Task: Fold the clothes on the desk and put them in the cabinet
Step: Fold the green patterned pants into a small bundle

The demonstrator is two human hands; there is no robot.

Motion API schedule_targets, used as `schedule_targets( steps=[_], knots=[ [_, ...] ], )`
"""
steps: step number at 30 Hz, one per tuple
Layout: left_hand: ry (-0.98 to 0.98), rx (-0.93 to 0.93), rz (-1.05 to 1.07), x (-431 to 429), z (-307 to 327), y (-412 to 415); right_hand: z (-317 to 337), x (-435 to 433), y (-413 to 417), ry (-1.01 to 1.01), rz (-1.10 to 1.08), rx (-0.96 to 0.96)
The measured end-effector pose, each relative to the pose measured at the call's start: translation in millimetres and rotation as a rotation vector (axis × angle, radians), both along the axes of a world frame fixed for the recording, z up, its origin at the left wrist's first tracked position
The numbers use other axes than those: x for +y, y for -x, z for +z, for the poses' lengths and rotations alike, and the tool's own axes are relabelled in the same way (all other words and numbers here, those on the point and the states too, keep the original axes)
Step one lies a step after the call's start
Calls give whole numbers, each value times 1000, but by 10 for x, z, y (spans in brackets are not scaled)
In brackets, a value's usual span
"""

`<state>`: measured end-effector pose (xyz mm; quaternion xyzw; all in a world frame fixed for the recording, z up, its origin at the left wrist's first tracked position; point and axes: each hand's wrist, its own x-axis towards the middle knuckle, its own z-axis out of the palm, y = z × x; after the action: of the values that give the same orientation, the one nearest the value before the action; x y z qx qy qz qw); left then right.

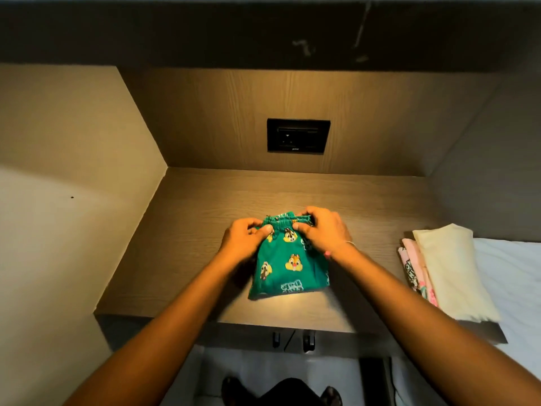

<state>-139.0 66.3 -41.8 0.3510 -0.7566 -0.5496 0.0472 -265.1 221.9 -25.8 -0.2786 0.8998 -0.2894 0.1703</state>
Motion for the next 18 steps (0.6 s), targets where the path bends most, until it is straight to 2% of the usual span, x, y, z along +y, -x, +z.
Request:
schedule_targets(
  steps=[4,7,9,13,18],
  knots=[
    [147,-220,-20,-113,-10,257,-177,-205,130,-61,-52,-4],
    [431,-386,-72,-54,-45,108,-301,3,-7,-77,-129,72],
    [544,-461,-89,47,-118,-21,-386,180,-150,-147,-204,102],
    [624,-472,-89,258,-195,-31,-462,200,-410,-284,-227,162],
    [530,-346,-28,327,-208,11,-451,88,-482,-167,-252,147]
  ],
)
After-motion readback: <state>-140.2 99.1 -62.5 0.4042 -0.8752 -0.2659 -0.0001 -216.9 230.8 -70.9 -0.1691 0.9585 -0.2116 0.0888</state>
